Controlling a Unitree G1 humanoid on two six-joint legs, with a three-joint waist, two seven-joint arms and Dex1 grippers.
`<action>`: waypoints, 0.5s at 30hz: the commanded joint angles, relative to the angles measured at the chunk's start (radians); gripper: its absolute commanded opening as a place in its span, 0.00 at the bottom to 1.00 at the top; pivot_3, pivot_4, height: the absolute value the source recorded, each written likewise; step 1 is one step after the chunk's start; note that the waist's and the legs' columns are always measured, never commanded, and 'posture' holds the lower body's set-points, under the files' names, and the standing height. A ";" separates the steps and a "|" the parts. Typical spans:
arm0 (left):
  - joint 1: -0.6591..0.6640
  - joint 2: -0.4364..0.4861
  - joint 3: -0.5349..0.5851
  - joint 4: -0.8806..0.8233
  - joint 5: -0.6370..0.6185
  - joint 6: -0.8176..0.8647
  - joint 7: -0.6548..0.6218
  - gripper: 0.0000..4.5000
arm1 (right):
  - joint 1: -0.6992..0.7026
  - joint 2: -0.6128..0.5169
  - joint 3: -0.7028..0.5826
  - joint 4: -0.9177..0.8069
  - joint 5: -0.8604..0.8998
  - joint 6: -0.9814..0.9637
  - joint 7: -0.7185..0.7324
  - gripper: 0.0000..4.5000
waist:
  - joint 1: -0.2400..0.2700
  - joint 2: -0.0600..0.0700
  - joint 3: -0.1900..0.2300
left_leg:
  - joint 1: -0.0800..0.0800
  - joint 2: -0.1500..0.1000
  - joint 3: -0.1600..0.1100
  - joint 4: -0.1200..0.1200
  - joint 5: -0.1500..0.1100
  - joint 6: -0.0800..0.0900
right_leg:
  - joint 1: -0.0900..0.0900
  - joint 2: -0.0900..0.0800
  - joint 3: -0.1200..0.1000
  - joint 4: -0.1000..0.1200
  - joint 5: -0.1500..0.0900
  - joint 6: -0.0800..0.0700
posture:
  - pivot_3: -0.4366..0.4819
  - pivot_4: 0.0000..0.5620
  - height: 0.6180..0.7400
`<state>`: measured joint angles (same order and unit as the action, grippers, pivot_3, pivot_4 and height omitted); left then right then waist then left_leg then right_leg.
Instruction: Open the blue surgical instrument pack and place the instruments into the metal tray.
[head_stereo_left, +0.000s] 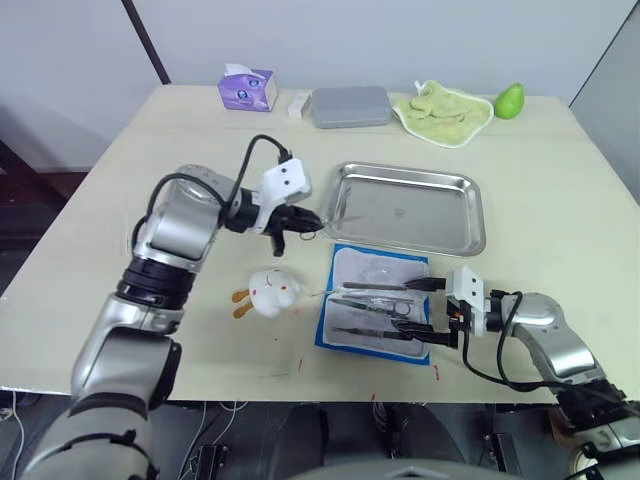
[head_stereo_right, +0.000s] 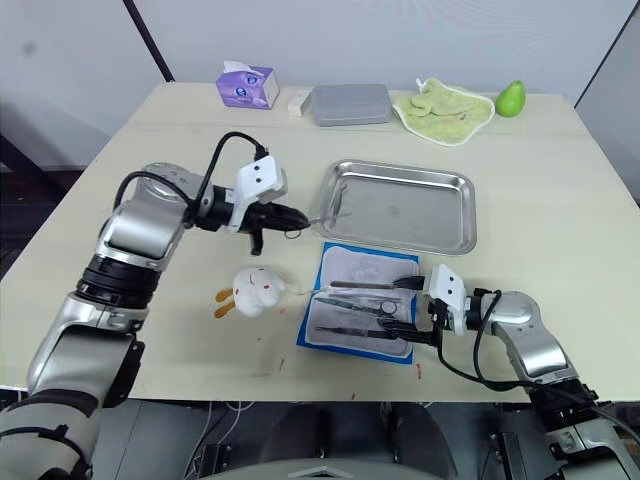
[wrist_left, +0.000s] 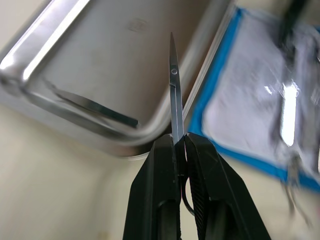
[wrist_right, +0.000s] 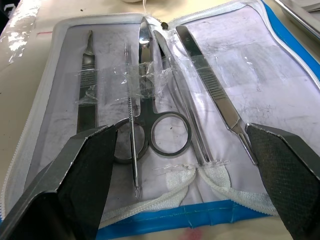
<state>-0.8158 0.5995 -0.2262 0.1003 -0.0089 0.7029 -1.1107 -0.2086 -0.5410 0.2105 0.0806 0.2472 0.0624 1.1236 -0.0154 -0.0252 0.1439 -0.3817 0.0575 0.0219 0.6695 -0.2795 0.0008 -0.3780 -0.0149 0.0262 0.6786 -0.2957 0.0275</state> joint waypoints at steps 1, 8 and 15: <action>-0.015 -0.071 0.046 -0.042 0.032 0.070 0.189 0.03 | 0.024 -0.004 0.038 0.070 -0.043 0.034 0.002 1.00 | -0.001 0.000 0.000 | 0.000 0.000 0.000 0.000 0.000 0.000 | 0.000 0.000 0.000 0.000 0.000 0.000 | 0.48 0.27 1.00; -0.092 -0.364 0.133 0.044 0.071 0.261 0.603 0.03 | 0.021 -0.008 0.034 0.066 -0.041 0.038 0.006 1.00 | 0.001 -0.001 0.000 | 0.000 -0.001 0.000 0.000 0.000 0.000 | 0.000 -0.001 0.000 0.000 0.000 0.000 | 0.48 0.27 1.00; -0.184 -0.587 0.224 0.207 0.087 0.300 0.942 0.03 | 0.020 -0.011 0.034 0.061 -0.043 0.040 0.005 1.00 | 0.000 0.000 0.000 | 0.000 -0.001 0.000 0.000 0.000 0.000 | 0.000 -0.001 0.001 0.000 0.000 0.000 | 0.48 0.27 1.00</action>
<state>-0.9798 0.0281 -0.0203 0.3014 0.0671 1.0044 -0.2286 -0.2182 -0.5434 0.2121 0.0874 0.2466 0.0613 1.1342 -0.0155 -0.0257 0.1436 -0.3817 0.0564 0.0214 0.6693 -0.2794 0.0005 -0.3779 -0.0156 0.0271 0.6787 -0.2954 0.0277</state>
